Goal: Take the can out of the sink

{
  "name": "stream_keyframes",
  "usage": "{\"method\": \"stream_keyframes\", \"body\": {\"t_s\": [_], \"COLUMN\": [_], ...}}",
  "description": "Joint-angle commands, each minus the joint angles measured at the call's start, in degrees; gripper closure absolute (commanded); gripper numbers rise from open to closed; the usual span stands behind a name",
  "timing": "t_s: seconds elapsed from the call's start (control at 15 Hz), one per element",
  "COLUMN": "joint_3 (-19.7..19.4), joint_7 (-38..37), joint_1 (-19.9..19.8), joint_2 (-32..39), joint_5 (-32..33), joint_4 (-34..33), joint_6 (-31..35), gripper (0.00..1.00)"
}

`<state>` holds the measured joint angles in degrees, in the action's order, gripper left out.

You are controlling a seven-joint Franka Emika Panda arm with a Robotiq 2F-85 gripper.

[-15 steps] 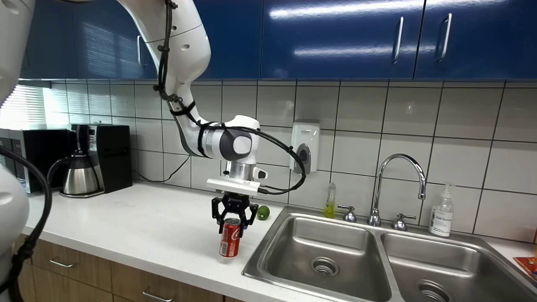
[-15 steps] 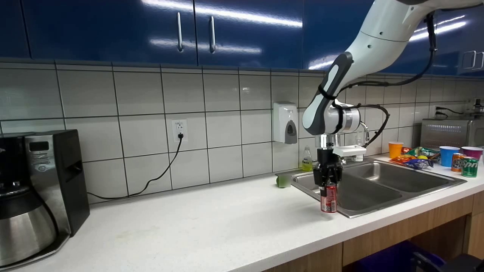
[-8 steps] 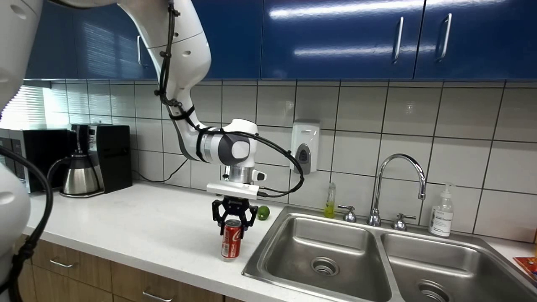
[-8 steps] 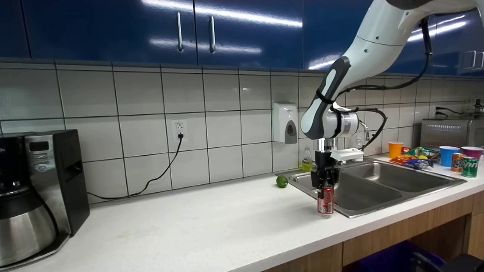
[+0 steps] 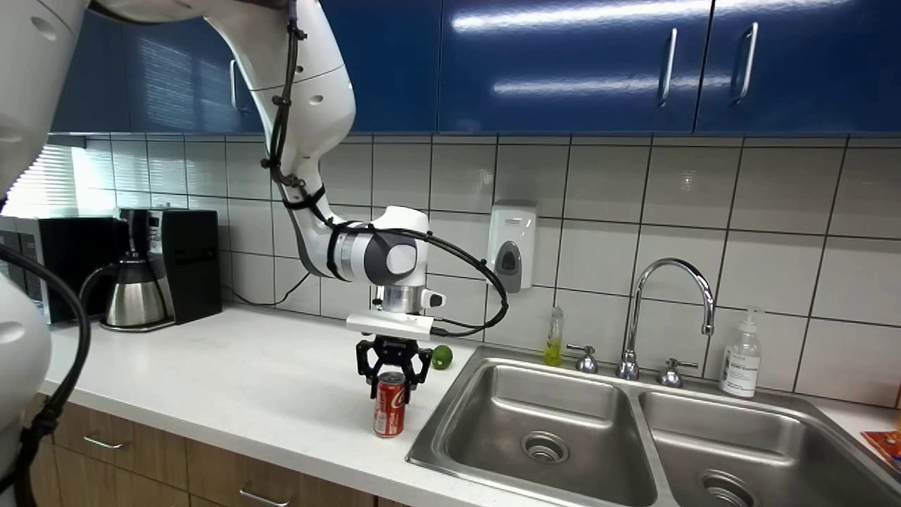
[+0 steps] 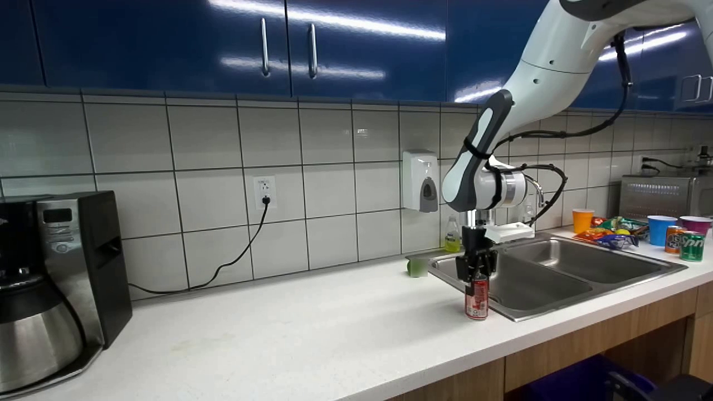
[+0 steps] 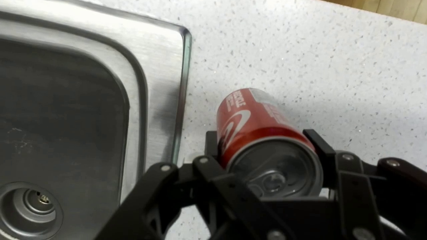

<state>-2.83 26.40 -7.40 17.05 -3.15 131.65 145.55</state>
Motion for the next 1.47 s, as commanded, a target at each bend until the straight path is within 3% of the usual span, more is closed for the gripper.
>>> {"method": "stream_keyframes", "body": {"t_s": [0.0, 0.13, 1.4], "joint_3": [0.43, 0.43, -1.39], "joint_7": [-1.89, -1.74, -0.29], "joint_1": [-0.1, -0.27, -0.06], "joint_2": [-0.31, -0.93, -16.79], "joint_5": [2.31, 2.62, 2.17], "joint_4": [0.87, 1.23, 6.87], "joint_6": [1.45, 0.94, -9.17], "gripper": [0.06, 0.0, 0.0]}}
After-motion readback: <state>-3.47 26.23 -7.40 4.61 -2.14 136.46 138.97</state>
